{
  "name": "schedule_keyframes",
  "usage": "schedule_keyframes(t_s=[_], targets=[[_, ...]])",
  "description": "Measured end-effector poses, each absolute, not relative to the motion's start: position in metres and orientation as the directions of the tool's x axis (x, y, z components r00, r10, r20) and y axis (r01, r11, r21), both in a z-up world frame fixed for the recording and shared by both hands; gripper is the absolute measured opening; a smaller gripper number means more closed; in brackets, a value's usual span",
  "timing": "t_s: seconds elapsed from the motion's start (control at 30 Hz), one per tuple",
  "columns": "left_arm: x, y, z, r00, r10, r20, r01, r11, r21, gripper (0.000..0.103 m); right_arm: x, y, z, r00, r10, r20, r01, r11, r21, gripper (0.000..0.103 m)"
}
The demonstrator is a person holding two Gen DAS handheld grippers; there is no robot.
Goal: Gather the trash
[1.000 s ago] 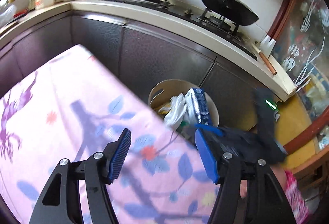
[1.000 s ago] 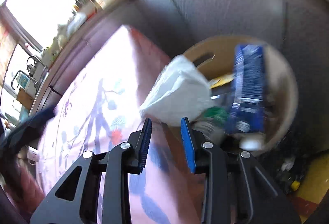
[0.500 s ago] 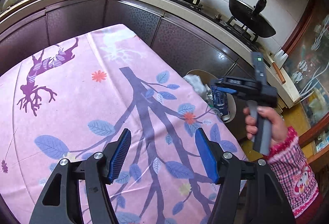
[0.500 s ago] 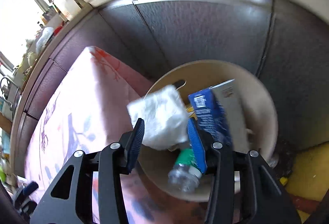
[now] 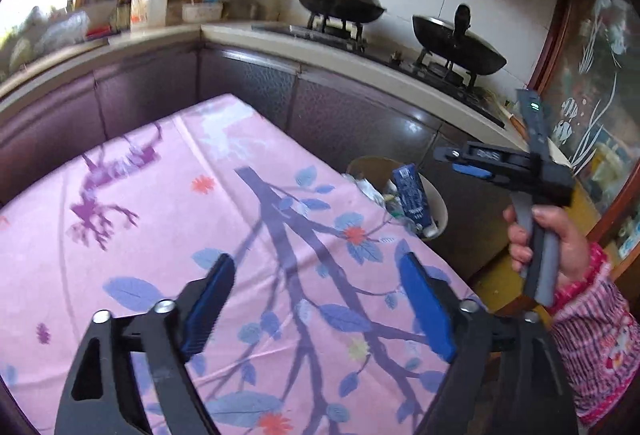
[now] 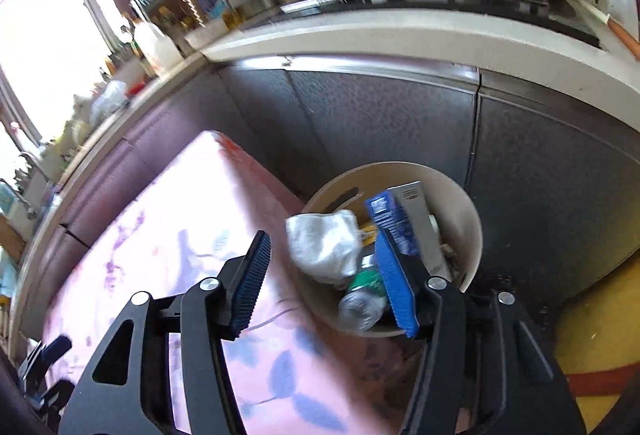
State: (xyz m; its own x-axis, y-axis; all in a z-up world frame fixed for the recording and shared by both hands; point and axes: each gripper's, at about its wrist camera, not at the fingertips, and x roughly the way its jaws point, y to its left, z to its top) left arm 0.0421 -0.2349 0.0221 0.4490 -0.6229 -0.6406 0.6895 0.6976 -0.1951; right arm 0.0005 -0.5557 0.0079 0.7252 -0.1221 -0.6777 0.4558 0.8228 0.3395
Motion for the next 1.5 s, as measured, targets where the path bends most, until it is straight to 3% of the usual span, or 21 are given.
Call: schedule_keyframes(t_s=[0.13, 0.53, 0.7, 1.0, 1.5], targets=[[0.033, -0.223, 0.038, 0.509, -0.628, -0.589, 0.687, 0.709, -0.163, 0.100, -0.034, -0.524, 0.015, 0.769, -0.111, -0.630, 0.429, 0.820, 0.379, 0.063], [0.022, -0.223, 0.038, 0.585, -0.556, -0.591, 0.663, 0.747, -0.047, 0.099, -0.117, -0.429, 0.017, 0.812, -0.183, -0.554, 0.446, 0.807, 0.387, 0.069], [0.017, -0.223, 0.039, 0.626, -0.519, -0.582, 0.634, 0.774, -0.008, 0.099, -0.133, -0.406, 0.023, 0.822, -0.216, -0.527, 0.451, 0.811, 0.372, 0.075], [0.011, -0.219, 0.038, 0.678, -0.441, -0.589, 0.573, 0.818, 0.047, 0.099, -0.138, -0.391, 0.033, 0.848, -0.224, -0.480, 0.433, 0.814, 0.386, 0.076], [0.001, -0.210, 0.046, 0.686, -0.448, -0.573, 0.570, 0.821, 0.041, 0.099, -0.144, -0.385, 0.030, 0.854, -0.210, -0.476, 0.425, 0.809, 0.406, 0.076]])
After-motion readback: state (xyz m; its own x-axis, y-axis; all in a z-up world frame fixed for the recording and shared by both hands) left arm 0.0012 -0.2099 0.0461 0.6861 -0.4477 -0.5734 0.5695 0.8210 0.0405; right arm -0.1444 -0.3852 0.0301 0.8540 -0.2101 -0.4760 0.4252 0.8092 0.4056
